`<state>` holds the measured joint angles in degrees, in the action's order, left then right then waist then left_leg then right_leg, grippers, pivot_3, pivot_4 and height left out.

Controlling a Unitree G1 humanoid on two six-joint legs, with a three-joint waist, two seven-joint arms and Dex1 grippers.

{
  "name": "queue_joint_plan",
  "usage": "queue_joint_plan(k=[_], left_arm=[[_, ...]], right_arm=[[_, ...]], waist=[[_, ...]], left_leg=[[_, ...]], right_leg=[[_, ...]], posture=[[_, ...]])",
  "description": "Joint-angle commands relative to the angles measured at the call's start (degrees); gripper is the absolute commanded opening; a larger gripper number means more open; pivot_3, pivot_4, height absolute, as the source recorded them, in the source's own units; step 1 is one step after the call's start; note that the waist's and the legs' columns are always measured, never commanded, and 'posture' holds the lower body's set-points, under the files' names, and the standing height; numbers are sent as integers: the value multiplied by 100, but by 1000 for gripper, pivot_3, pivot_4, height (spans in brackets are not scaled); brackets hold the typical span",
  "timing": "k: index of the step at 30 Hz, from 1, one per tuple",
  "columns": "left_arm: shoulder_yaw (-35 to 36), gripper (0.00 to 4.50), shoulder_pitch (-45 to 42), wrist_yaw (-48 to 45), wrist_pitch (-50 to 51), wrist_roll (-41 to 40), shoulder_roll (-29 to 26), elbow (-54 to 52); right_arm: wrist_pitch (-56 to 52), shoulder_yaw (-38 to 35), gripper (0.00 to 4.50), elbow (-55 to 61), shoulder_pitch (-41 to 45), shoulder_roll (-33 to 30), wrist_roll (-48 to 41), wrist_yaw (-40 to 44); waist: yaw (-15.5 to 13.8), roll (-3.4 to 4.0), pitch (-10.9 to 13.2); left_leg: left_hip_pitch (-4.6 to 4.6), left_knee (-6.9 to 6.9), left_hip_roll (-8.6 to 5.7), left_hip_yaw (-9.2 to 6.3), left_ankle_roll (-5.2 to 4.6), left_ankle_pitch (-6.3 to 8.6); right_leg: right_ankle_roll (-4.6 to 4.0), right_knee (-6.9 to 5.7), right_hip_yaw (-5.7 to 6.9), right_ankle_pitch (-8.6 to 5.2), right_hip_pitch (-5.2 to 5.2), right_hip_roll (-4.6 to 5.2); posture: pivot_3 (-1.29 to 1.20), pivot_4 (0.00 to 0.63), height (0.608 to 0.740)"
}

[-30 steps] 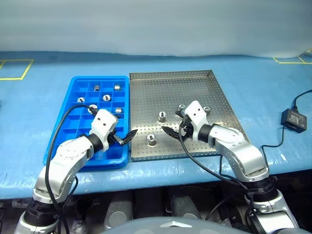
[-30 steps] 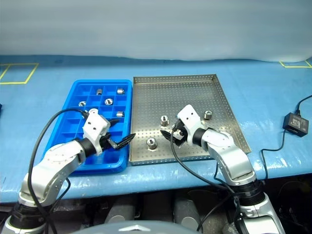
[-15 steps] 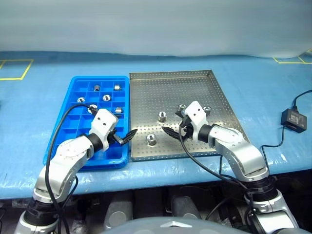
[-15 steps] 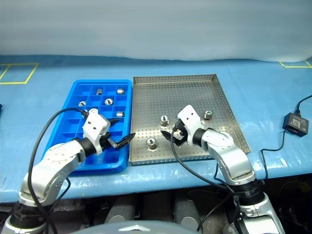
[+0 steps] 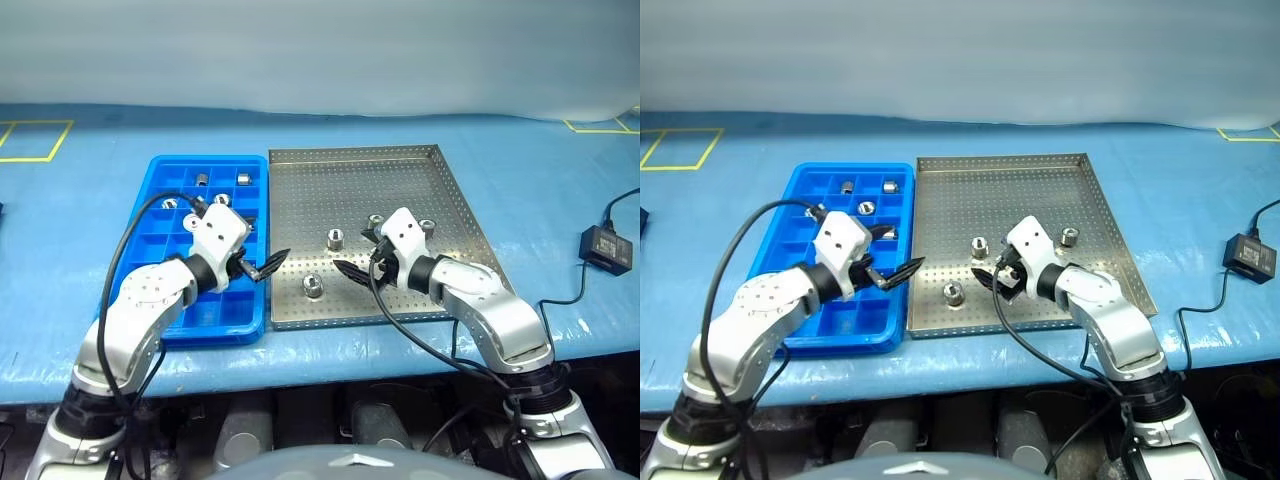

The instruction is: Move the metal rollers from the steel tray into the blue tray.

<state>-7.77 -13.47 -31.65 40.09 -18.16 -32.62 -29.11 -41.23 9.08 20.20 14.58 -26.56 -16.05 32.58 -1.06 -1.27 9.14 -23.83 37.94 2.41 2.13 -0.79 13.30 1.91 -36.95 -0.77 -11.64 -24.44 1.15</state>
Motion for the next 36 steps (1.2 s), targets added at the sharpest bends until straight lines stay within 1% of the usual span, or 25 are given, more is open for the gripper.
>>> queue_joint_plan(k=[1, 5, 11, 17, 20, 21, 23, 26, 29, 31, 32, 36], left_arm=[[-657, 4493, -311, -448, 32, 189, -138, 194], [-1170, 4493, -672, -707, -25, 486, -164, 699], [-1751, 4493, -1044, -920, 82, 934, -113, 1302], [-2052, 4493, -1163, -993, 283, 1218, 14, 1689], [-2099, 3978, -1114, -972, 464, 1304, 22, 1695], [-2110, 3604, -1083, -980, 497, 1328, 8, 1673], [-2127, 2998, -1034, -1002, 523, 1376, -20, 1633], [-2120, 2998, -981, -1020, 534, 1422, -39, 1598], [-2019, 2492, -945, -1004, 519, 1411, -26, 1574], [-1943, 1852, -930, -986, 517, 1392, -6, 1546], [-1834, 1744, -916, -975, 512, 1324, 35, 1494], [-1364, 1744, -838, -927, 507, 1010, 219, 1248]], right_arm=[[124, -134, 4500, 272, -20, 7, -32, -35], [92, -166, 4500, 428, -164, 38, -37, -121], [50, -235, 4500, 582, -343, 46, -52, -246], [44, -254, 4500, 635, -368, 40, -54, -313], [53, -275, 4500, 633, -371, 29, -36, -347], [56, -278, 4500, 628, -369, 26, -29, -355], [61, -278, 4500, 616, -357, 26, -20, -363], [69, -260, 4500, 602, -332, 30, -11, -376], [90, -219, 4500, 563, -279, 41, -1, -392], [99, -203, 4500, 546, -257, 51, 0, -393], [101, -177, 4500, 538, -241, 55, -3, -377], [91, -74, 4500, 509, -199, 91, -34, -318]], waist=[[22, 0, 0], [77, 1, 0], [169, 0, 0], [241, 2, -2], [285, 5, -3], [300, 4, -4], [326, 6, -5], [336, 9, -6], [344, 11, -8], [344, 12, -8], [344, 12, -8], [345, 11, -8]], left_leg=[[0, 0, 0, 2, -1, 1], [0, -1, 4, 4, -1, 1], [0, 2, 4, 5, -1, 1], [3, 2, 6, 7, -2, 1], [7, 1, 8, 5, -2, 1], [8, 1, 9, 4, -2, 1], [11, 0, 10, 3, -2, 1], [19, -1, 12, 2, -2, 1], [23, -1, 14, 4, -2, 1], [23, -2, 14, 4, -2, 1], [23, -1, 15, 4, -2, 1], [23, -1, 16, 6, -2, 1]], right_leg=[[0, 0, -1, 0, 0, 0], [0, -3, -3, 0, -4, -5], [1, -3, -5, 0, -3, -5], [2, -6, -9, 1, -3, -7], [2, -9, -12, 1, -3, -9], [2, -10, -13, 1, -3, -10], [2, -12, -15, 1, -3, -11], [2, -19, -25, 0, -4, -14], [0, -22, -29, -1, -4, -16], [0, -23, -30, -1, -4, -17], [0, -23, -30, -1, -4, -17], [0, -25, -33, 0, -7, -18]], posture=[[13, 150, 740], [-11, 150, 740], [-28, 150, 740], [-53, 150, 740], [-54, 150, 740], [-53, 150, 740], [-52, 150, 740], [-50, 150, 740], [-46, 150, 740], [-43, 150, 740], [-42, 150, 740], [-39, 150, 740]])
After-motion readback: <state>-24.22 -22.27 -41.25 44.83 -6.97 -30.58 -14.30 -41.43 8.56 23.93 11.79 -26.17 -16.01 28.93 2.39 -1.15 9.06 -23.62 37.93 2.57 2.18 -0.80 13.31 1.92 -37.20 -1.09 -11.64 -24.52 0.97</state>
